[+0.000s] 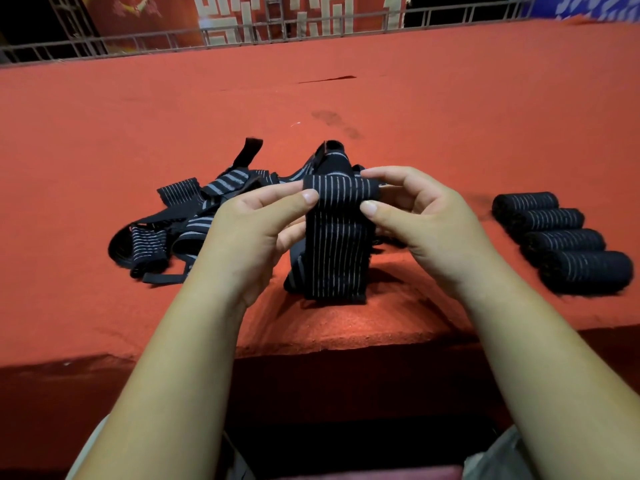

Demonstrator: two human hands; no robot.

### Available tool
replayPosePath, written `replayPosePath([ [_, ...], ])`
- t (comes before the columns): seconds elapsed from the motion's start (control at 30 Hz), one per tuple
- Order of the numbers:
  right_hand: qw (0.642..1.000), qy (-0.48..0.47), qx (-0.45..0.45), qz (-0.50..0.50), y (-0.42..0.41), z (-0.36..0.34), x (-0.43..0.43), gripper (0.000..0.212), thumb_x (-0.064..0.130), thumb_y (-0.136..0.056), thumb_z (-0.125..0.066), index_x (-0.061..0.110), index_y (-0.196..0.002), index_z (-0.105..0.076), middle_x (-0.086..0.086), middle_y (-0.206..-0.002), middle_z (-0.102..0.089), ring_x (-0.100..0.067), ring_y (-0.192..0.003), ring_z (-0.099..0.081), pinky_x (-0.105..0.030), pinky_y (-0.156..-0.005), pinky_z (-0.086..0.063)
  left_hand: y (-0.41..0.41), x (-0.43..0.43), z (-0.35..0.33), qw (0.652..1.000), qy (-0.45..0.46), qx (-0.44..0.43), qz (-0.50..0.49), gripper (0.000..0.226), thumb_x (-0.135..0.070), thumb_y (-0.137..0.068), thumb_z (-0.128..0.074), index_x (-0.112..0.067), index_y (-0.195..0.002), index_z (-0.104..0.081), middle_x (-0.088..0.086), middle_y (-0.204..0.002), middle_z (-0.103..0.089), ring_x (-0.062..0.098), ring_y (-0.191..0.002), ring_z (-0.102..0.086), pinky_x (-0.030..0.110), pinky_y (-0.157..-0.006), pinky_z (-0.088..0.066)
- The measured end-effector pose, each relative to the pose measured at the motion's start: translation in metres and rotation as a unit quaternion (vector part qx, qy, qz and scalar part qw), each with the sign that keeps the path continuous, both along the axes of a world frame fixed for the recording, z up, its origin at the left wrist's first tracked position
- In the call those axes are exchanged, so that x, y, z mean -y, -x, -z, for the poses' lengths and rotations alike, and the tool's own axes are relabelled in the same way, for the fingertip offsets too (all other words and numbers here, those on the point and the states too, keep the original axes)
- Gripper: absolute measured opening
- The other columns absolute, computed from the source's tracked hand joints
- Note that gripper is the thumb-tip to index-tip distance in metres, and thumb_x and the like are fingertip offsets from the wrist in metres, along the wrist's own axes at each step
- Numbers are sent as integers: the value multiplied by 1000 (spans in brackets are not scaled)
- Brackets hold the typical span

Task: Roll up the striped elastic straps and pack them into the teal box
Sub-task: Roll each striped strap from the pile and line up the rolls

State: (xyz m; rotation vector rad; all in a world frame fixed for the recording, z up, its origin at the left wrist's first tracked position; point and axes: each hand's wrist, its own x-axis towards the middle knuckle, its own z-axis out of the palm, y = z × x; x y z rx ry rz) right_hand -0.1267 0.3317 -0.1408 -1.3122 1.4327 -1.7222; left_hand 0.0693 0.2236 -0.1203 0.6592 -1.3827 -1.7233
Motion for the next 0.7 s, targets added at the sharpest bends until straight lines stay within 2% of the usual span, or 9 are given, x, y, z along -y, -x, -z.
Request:
replayPosePath([
  [0.07, 1000, -2, 16, 9, -2, -1, 1, 29, 14, -100, -74, 18, -129, -73, -7, -117, -80, -16, -103, -74, -35, -91, -61, 0, 0, 0, 1000, 10, -2, 7, 20, 0, -98, -70, -3, -117, -77, 15, -116, -81, 26, -114, -78, 31, -95, -61],
  [0.2, 1000, -10, 28, 9, -2, -1, 1, 22, 18, -104, -69, 16, -125, -76, 5, -98, -80, -8, -87, -73, -27, -80, -59, -2, 5, 3, 999, 36, 7, 25, 33, 0, -97, -71, -2, -130, -73, 15, -127, -78, 27, -124, -74, 39, -107, -58],
  [0.33, 1000, -24, -1, 13, 3, 2, 3, 21, 17, -105, -68, 19, -125, -74, 10, -92, -78, -8, -88, -70, -29, -80, -55, -3, 4, 4, 998, 41, 25, 28, 35, 2, -97, -72, -5, -131, -72, 13, -121, -80, 25, -119, -76, 33, -98, -62],
  [0.47, 1000, -16, 1, 18, 4, 5, 4, 22, 9, -104, -67, 23, -120, -71, 17, -88, -77, 3, -84, -69, -16, -72, -52, -4, 4, 5, 997, 55, 53, 31, 37, -1, -96, -76, -9, -132, -73, 15, -121, -80, 24, -116, -77, 34, -97, -63],
  [0.53, 1000, -8, 3, 18, 4, 5, 4, 26, 4, -103, -67, 20, -124, -70, 15, -92, -77, 3, -85, -69, -13, -71, -51, -4, 4, 5, 996, 57, 57, 37, 36, -2, -96, -76, -8, -131, -73, 15, -120, -80, 24, -115, -78, 34, -96, -63],
  [0.63, 1000, -2, 7, 20, 3, 5, 5, 30, 1, -101, -69, 17, -126, -70, 10, -97, -77, -2, -92, -70, -19, -79, -55, -3, 1, 4, 996, 52, 52, 46, 33, -6, -98, -75, -7, -131, -72, 13, -121, -80, 24, -114, -78, 30, -92, -63],
  [0.7, 1000, -2, 10, 14, 2, 6, 6, 32, 0, -100, -70, 19, -127, -70, -2, -106, -78, -11, -100, -72, -31, -89, -59, -1, 1, 5, 997, 48, 45, 42, 33, -9, -98, -75, -7, -131, -72, 13, -121, -80, 25, -112, -79, 29, -90, -63],
])
